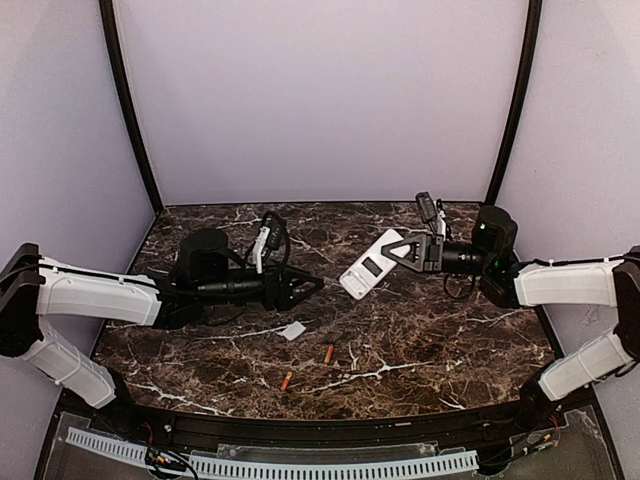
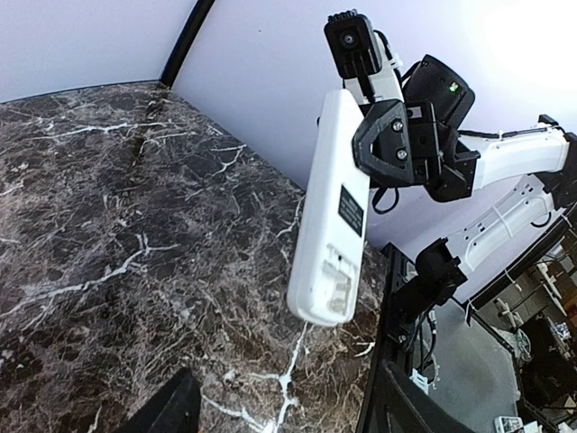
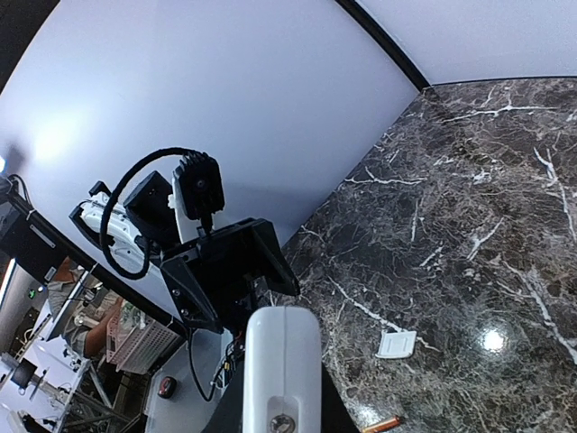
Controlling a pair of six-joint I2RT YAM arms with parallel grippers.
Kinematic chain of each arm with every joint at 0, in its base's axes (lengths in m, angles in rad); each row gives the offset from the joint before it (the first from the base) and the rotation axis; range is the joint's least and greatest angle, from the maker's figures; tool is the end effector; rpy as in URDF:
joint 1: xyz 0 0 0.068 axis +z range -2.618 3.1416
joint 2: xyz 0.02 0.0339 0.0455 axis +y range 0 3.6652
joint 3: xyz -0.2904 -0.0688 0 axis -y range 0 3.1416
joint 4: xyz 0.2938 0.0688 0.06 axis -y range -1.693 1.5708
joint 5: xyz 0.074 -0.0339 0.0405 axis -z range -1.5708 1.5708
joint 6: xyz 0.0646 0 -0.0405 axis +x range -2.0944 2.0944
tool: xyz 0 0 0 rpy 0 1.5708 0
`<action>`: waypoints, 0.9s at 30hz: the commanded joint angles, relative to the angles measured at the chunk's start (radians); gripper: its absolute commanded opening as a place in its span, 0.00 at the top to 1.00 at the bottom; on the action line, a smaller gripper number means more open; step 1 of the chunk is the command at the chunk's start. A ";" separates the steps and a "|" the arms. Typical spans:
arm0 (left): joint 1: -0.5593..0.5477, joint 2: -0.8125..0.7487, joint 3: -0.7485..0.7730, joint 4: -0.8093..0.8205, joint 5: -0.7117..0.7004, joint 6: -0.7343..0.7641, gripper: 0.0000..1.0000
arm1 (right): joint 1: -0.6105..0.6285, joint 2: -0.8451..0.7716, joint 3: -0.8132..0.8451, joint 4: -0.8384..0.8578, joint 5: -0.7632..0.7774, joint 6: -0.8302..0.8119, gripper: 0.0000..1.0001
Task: Load the batteries into the remote control
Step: Pass from the right arm to the left
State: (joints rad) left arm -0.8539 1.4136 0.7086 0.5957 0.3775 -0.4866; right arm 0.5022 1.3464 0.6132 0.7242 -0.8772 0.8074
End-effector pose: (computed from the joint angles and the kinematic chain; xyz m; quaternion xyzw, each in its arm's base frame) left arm 0.2254 -0.2949 0.2410 0.2567 0.6963 -0.5167 0.4270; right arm 0.2646 0.2020 0.2435 -0.1977 0.6810 0.6274 0.3218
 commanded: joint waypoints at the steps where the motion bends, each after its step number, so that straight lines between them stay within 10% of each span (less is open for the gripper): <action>1: -0.016 0.050 0.007 0.177 -0.005 -0.013 0.35 | 0.047 0.048 0.028 0.180 0.043 0.068 1.00; 21: -0.048 0.115 -0.001 0.344 0.027 -0.070 0.94 | 0.120 0.104 0.068 0.257 0.050 0.092 1.00; 27: -0.039 0.087 0.001 0.270 0.071 -0.040 1.00 | 0.120 0.041 0.077 0.099 0.025 0.012 0.67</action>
State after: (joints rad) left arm -0.8986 1.5425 0.7136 0.9024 0.4038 -0.5762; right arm 0.6117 1.4452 0.6621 0.9253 -0.8276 0.8661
